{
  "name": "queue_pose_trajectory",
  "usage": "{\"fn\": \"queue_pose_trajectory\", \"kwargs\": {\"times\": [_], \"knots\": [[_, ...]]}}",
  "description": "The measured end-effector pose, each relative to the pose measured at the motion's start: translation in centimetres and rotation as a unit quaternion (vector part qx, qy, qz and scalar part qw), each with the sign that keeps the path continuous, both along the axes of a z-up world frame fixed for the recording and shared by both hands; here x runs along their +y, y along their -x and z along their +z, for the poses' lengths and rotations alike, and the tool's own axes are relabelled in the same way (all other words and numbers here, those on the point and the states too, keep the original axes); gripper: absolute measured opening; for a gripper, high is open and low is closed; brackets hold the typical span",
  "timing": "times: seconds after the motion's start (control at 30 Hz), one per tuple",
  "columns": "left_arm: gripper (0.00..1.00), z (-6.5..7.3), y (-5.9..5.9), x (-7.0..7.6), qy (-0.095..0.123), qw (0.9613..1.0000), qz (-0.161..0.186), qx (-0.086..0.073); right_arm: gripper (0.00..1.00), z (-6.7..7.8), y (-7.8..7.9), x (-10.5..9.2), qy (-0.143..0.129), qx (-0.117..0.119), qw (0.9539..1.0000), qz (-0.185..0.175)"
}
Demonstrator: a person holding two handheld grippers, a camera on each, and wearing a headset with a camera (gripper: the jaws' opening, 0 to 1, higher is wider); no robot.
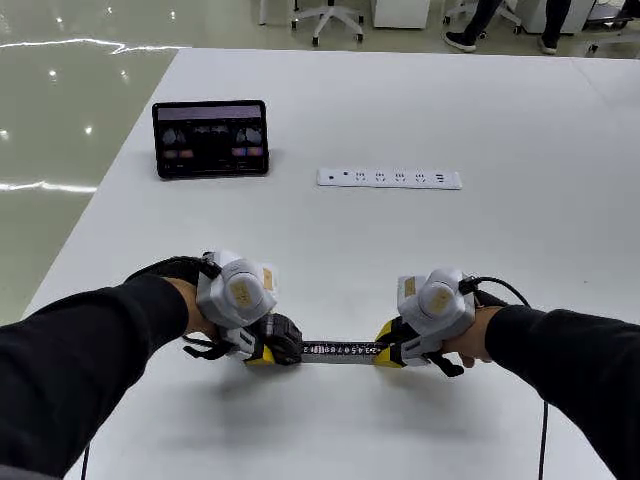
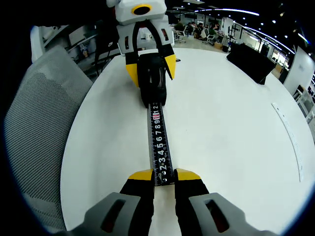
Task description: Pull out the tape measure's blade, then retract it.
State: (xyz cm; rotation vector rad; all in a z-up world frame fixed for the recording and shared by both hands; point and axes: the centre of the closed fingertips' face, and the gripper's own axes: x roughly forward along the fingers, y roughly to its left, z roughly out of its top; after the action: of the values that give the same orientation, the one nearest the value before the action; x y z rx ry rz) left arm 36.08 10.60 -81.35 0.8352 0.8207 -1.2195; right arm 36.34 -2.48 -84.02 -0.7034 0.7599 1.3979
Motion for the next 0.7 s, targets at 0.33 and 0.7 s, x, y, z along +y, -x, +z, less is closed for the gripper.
{"fn": "queue_pose_trajectory", "kwargs": {"times": [0.33, 0.7], "knots": [[0.33, 0.0, 0.0, 0.0, 0.001, 1.0000, 0.004, 0.000, 0.10, 0.1, -0.1, -1.0, 0.005, 0.000, 1.0000, -0.006], [0.33, 0.0, 0.1, 0.0, 0.001, 1.0000, 0.004, 0.000, 0.10, 0.1, 0.0, -1.9, 0.009, 0.001, 0.9999, -0.011]]}}
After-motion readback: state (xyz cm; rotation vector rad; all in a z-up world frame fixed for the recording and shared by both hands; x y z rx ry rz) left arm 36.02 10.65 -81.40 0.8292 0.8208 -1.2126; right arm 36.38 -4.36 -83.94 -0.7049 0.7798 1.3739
